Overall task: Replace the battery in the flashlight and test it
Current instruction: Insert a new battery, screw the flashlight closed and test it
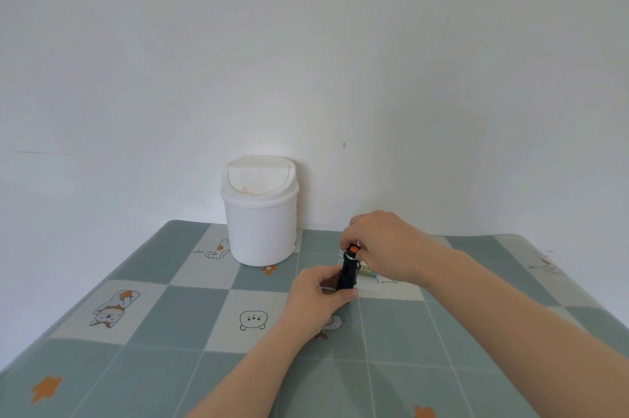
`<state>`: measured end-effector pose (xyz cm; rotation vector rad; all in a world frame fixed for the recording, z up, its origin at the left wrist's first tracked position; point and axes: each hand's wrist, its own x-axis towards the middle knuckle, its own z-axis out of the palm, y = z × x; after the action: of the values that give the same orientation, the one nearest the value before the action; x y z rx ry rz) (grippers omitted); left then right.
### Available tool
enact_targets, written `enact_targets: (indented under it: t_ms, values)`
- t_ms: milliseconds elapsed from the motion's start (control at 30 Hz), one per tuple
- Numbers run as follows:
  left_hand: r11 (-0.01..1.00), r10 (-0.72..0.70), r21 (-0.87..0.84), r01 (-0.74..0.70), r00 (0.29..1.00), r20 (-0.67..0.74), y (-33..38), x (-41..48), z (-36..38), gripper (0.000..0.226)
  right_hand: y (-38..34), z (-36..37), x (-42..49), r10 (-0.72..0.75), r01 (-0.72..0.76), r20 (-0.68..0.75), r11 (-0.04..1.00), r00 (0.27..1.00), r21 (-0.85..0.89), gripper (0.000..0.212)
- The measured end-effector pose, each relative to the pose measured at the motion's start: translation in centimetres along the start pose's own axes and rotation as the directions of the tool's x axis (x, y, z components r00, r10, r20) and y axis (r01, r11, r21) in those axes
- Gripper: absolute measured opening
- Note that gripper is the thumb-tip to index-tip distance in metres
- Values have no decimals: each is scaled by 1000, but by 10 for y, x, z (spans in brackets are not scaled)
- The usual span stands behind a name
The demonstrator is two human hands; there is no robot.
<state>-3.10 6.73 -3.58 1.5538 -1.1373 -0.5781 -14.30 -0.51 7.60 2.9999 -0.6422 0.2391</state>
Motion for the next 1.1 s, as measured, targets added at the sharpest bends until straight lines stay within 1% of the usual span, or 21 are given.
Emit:
enact_targets:
  t_ms: [133,200,233,267,333,367,400,433,533,633,733,800,900,1100]
  values:
    - [1000,4,-1,-4,1000,-2,0,0,0,35,1,0,1,-17,17,-3,1000,1000,-3,29]
    - [1000,3,-2,-3,1000,-4,0,1,0,35,1,0,1,-3,5,-30,999,1000,48,29]
    - [1000,3,-2,-3,1000,-4,0,0,0,36,3,0,2,31,-25,-51,993,998,118,28]
    - [1000,3,-4,-3,1000,-4,0,0,0,36,4,-1,2,87,-68,-71,970,994,233,28]
    - [1000,2,-12,-2,1000,-8,0,0,-1,35,8,-1,1,195,-133,-73,856,978,500,25]
    - [1000,4,-15,-4,1000,-9,1,0,-1,35,10,-1,1,224,-150,-53,794,973,589,24]
    - [1000,5,-17,-5,1000,-10,1,0,-1,36,13,1,1,238,-166,-30,756,971,634,23]
    - [1000,6,-19,-6,1000,-11,1,0,-1,36,15,3,0,247,-181,-12,741,969,647,22]
    - [1000,5,-17,-5,1000,-14,1,0,-1,37,16,9,-3,255,-203,-7,786,967,584,21]
    - [1000,10,-10,-10,1000,-12,1,-1,-1,36,11,8,-5,227,-184,-23,839,974,513,23]
    - [1000,6,-12,-6,1000,-5,1,-1,-1,35,6,4,-3,139,-119,-35,933,990,340,25]
    - [1000,9,-11,-9,1000,-6,1,-1,-1,35,5,2,-2,81,-73,-28,973,996,219,28]
    - [1000,8,-2,-8,1000,-1,2,-2,0,32,4,0,0,44,-43,-7,992,999,121,29]
    - [1000,6,5,-6,1000,9,1,-2,0,35,3,0,0,15,-15,17,999,1000,33,28]
